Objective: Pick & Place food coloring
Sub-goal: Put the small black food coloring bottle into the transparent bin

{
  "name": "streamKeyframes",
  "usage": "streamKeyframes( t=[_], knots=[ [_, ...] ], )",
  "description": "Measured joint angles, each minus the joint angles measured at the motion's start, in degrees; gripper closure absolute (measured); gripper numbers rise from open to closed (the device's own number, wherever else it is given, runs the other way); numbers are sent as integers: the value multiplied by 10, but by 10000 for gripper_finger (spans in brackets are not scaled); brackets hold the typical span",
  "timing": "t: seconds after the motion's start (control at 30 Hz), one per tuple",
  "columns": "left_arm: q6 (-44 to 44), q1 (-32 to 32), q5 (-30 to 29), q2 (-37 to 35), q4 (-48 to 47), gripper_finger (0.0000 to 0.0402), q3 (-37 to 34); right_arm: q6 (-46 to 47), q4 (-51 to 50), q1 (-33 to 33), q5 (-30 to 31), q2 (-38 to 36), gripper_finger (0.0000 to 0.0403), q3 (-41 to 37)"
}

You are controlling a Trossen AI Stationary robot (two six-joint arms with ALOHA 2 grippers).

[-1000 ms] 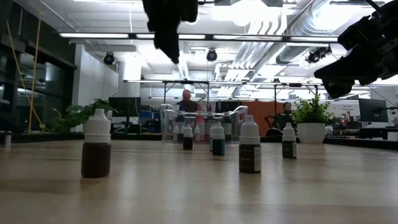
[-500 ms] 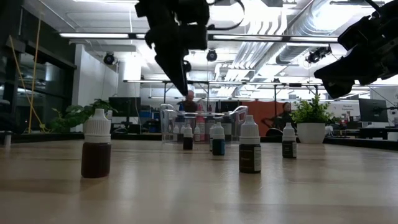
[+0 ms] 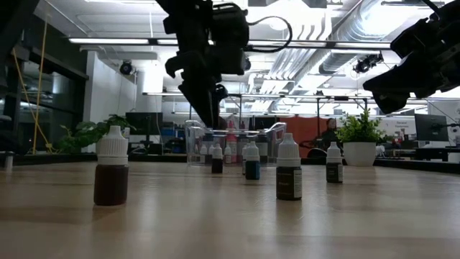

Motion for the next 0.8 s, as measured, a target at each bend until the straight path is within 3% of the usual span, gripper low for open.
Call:
streamKeyframes(
  t=[0.3,0.8],
  knots=[
    [7,-5,-11,2,24,149,0,0,0,0,0,0,402,0],
    [-41,-18,-56,57,44,142,1,0,1,0,0,0,402,0]
  ],
)
